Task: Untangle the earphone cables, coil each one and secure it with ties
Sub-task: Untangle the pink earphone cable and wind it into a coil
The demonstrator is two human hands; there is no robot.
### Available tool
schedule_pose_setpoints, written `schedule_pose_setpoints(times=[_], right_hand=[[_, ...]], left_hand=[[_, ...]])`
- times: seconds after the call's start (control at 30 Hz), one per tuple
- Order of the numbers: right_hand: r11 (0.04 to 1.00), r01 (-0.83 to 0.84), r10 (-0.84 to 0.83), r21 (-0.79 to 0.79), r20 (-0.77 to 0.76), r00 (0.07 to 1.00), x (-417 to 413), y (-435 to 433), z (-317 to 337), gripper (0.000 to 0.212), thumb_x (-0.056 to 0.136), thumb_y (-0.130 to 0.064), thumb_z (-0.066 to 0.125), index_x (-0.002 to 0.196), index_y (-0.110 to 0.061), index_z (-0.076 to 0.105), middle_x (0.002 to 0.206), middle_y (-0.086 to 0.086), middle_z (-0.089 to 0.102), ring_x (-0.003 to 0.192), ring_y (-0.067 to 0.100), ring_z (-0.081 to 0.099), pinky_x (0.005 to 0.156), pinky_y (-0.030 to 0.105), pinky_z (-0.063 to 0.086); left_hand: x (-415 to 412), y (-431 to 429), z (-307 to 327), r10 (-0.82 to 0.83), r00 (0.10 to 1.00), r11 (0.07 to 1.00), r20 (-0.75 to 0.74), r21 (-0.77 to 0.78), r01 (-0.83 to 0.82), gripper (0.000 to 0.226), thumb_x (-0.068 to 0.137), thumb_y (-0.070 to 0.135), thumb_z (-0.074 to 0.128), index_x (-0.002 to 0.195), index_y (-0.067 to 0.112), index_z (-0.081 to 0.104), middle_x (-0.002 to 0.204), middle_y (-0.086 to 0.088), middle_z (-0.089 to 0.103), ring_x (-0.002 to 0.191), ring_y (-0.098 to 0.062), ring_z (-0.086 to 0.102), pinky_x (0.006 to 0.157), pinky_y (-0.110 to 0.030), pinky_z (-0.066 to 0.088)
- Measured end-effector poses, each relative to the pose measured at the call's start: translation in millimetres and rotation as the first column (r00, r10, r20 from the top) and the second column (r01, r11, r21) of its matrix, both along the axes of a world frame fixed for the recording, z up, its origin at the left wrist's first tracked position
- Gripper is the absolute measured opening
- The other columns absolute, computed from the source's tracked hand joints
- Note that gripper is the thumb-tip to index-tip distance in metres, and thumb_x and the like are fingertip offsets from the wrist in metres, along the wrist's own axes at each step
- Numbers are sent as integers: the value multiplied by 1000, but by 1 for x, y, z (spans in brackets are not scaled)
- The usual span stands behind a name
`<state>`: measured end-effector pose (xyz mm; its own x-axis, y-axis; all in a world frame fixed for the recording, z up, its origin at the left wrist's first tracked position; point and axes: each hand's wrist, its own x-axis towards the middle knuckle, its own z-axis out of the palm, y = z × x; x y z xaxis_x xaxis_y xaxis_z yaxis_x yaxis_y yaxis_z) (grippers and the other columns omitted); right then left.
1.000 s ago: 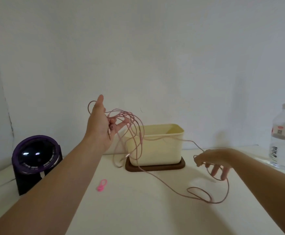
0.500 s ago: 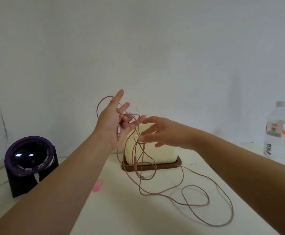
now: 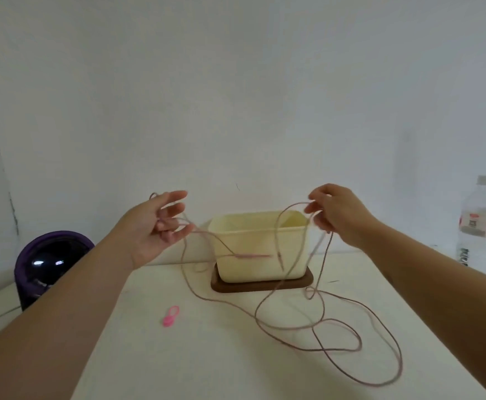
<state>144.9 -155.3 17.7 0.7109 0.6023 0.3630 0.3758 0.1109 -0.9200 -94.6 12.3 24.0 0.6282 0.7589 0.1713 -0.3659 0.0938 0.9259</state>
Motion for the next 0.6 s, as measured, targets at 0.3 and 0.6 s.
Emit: schedule_pose_setpoints(times=[0.3, 0.6], right_hand=[[864, 393, -150, -317, 582, 799, 18, -9, -1, 27, 89, -19, 43, 88, -12, 69, 81, 1, 64, 75, 19, 57, 69, 32, 46], [520, 420, 219, -744, 591, 776, 36, 4, -53, 39, 99, -18, 26, 114, 0, 56, 124, 13, 57, 109, 27, 52, 96, 33, 40]], left_hand=[[-5, 21, -35, 287, 804, 898, -520, 439, -37, 34, 101, 35, 36, 130, 27, 48, 122, -1, 55, 35, -5, 34, 88, -41, 54], [-1, 1, -21, 445, 830, 562, -337, 827, 34, 32, 100, 40, 29, 117, 37, 57, 115, 17, 51, 116, -9, 50, 103, -41, 42]])
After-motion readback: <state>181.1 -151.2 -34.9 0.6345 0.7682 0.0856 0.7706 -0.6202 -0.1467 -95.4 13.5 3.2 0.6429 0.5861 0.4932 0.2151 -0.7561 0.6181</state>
